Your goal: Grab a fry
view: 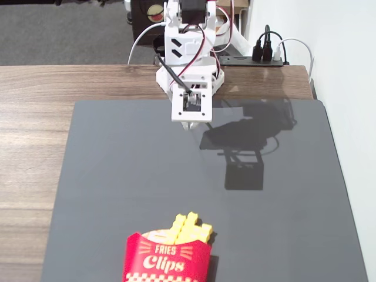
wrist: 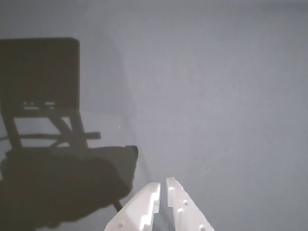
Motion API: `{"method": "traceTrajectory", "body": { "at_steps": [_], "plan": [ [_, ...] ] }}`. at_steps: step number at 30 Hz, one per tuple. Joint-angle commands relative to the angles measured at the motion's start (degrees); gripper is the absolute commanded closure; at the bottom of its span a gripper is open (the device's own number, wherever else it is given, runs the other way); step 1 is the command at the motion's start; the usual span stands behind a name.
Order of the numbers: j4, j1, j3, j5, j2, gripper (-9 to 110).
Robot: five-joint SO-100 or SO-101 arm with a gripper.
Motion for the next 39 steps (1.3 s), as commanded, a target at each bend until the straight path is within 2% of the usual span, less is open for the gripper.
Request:
{"method": "traceTrajectory", "body": {
  "at_steps": [1,10,17,21,39],
  "plan": [
    [-2.9,-0.18,-5.63,0.53,-6.77,100],
    [-7.73,-0.44,-21.36,2.9,-30.67,97],
    [-11.34,0.09,-29.0,4.48,-42.63,81],
    [-13.18,0.18,-33.05,5.98,-47.99,78],
    [-13.89,1.76,-54.05,6.94,-66.53,78]
  ]
}}
